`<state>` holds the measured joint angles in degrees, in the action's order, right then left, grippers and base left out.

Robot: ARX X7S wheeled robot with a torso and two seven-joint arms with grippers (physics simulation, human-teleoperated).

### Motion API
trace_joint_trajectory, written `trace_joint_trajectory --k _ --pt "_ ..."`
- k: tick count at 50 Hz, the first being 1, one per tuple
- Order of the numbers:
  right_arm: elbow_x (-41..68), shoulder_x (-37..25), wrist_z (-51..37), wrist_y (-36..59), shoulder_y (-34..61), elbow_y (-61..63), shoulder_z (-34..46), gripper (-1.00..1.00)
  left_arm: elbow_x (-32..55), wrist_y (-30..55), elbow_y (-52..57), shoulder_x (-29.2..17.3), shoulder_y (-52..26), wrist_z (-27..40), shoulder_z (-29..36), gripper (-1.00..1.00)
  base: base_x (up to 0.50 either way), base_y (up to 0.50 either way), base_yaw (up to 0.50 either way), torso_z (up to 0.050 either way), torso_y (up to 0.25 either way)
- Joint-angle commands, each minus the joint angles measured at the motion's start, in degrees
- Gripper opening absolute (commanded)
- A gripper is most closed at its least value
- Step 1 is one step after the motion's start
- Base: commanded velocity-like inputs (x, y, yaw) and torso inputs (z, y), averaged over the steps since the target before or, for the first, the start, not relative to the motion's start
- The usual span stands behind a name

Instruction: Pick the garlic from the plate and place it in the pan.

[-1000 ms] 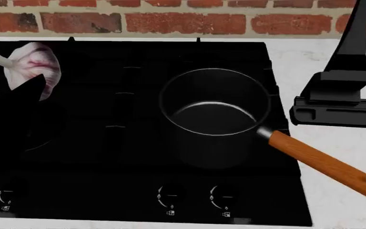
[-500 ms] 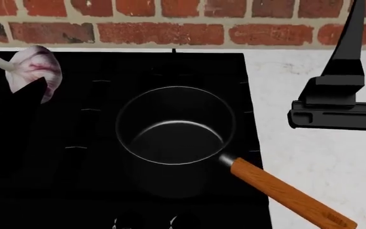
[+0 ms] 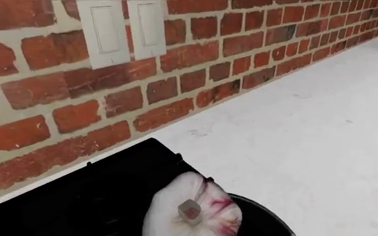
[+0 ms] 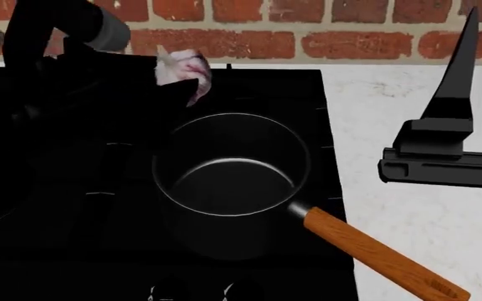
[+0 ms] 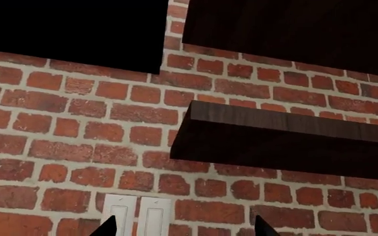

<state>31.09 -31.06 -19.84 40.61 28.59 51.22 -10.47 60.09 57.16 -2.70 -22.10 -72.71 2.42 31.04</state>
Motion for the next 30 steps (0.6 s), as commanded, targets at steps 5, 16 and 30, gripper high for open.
trace_joint_trajectory --k 5,16,30 --pt "0.08 0.54 -1.4 -0.3 -3.05 1.58 -0.95 1.0 -16.34 -7.5 -25.42 12.07 -5.91 -16.59 18.34 -1.0 0.0 0.0 0.0 0.0 0.0" --pt "1.43 0.59 -2.34 0.2 -4.83 2.68 -2.92 1.0 -18.08 -8.43 -27.72 14.16 -3.61 -18.54 22.33 -1.0 0.0 0.0 0.0 0.0 0.001" --pt "1.43 0.36 -2.13 -0.8 -5.36 2.05 -2.89 1.0 -17.58 -8.89 -27.23 13.97 -3.82 -18.66 22.06 1.0 0.0 0.0 0.0 0.0 0.0"
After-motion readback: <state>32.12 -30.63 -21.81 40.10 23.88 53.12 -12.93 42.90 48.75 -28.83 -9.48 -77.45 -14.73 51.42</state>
